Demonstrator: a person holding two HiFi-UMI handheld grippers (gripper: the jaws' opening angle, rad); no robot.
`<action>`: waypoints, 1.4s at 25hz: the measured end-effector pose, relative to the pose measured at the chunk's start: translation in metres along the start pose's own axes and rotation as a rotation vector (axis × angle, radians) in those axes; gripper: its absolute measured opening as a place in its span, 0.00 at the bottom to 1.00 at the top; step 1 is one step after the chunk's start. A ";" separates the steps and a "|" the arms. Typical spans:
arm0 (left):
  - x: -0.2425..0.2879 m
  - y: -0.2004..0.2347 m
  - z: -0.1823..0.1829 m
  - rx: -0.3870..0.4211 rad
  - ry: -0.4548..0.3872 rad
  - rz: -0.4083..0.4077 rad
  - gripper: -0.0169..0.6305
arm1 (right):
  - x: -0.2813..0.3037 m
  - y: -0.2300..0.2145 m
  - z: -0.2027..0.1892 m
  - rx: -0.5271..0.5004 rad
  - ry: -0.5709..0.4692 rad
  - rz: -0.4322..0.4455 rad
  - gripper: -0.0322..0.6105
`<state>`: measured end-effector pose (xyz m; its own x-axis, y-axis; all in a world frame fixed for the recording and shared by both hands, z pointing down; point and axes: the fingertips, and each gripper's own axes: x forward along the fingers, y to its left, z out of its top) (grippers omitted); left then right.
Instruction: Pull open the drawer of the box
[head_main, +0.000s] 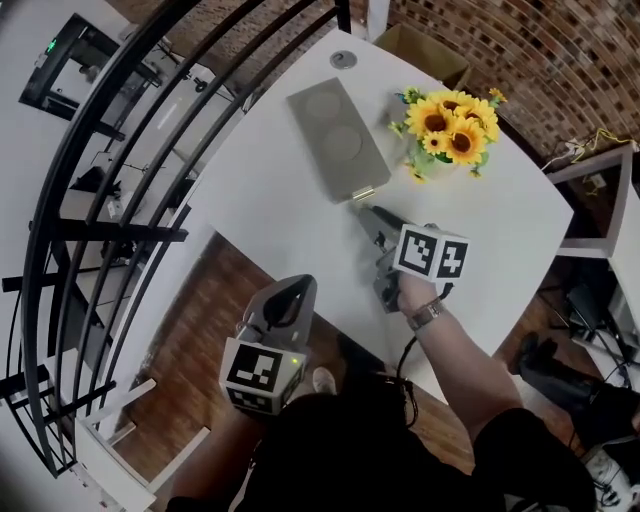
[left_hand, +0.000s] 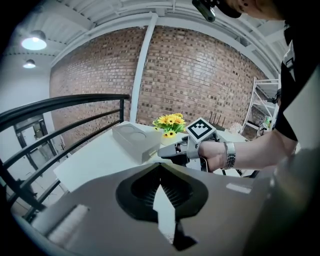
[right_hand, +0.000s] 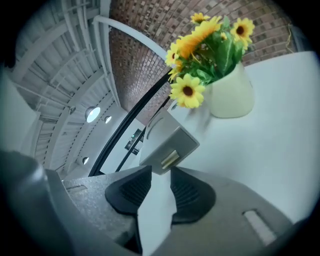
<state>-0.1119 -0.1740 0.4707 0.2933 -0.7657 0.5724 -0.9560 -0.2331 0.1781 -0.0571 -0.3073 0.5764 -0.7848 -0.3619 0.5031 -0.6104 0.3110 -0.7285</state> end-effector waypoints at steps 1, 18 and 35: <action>0.001 0.002 0.000 -0.003 0.005 0.003 0.05 | 0.003 -0.002 0.001 0.019 0.001 0.002 0.21; 0.018 0.021 -0.004 -0.031 0.036 0.027 0.05 | 0.036 -0.016 0.009 0.212 0.023 0.070 0.22; 0.013 0.016 -0.006 -0.023 0.033 0.028 0.05 | 0.024 -0.017 0.000 0.286 0.001 0.110 0.13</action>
<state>-0.1237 -0.1841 0.4855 0.2664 -0.7517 0.6034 -0.9637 -0.1972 0.1799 -0.0654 -0.3209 0.6008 -0.8448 -0.3392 0.4138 -0.4664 0.0879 -0.8802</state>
